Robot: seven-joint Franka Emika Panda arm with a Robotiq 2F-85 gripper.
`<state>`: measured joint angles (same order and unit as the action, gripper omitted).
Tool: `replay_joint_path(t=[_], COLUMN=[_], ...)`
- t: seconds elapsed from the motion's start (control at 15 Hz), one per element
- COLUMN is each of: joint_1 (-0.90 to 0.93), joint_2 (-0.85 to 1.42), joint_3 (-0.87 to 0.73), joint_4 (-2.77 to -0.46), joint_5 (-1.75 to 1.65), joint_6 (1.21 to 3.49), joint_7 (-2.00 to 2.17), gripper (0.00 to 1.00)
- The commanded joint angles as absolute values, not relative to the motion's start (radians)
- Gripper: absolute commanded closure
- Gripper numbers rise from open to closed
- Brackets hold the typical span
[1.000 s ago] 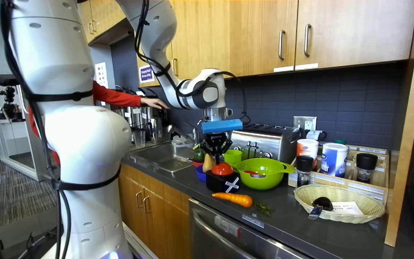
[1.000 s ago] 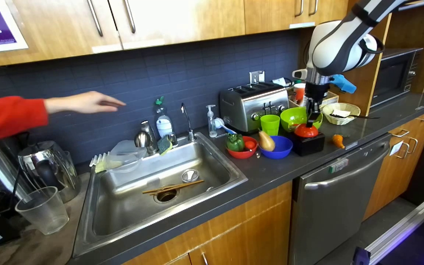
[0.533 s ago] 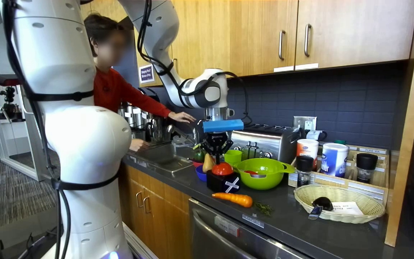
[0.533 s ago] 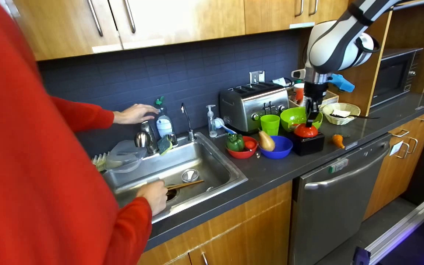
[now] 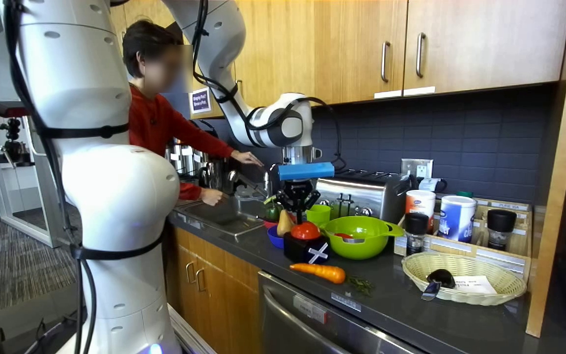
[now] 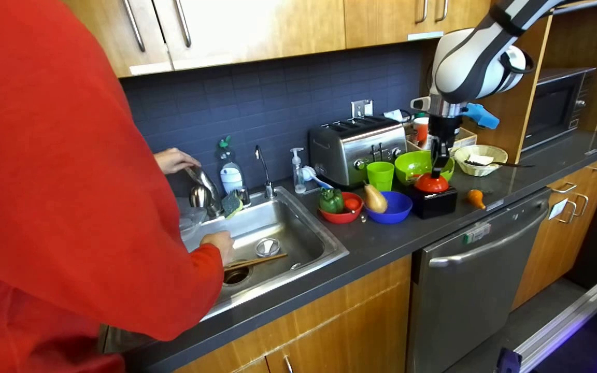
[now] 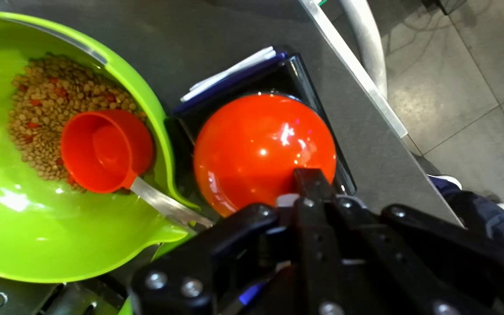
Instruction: Remove the spoon from the green bowl, put it in the white basket and then lift the orange plush toy.
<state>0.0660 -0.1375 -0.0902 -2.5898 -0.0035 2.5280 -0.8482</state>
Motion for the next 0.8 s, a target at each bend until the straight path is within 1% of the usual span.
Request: replay_joint_path(t=[0.0, 0.47, 0.53, 0.6, 0.67, 0.73], joint_1=[0.036, 0.019, 0.020, 0.022, 0.023, 0.029], joint_2=[-0.163, -0.209, -0.213, -0.218, -0.222, -0.182], joint_3=[-0.072, -0.059, -0.057, -0.058, -0.057, -0.068], joint_4=[-2.608, -2.618, -2.618, -2.621, -2.621, -2.602], joint_5=[-0.064, -0.193, -0.207, -0.208, -0.210, -0.180], joint_6=[2.534, 2.517, 2.508, 2.506, 2.500, 2.520], joint_7=[-0.799, -0.703, -0.691, -0.692, -0.680, -0.714], gripper=[1.00, 1.00, 0.94, 0.73, 0.70, 0.88])
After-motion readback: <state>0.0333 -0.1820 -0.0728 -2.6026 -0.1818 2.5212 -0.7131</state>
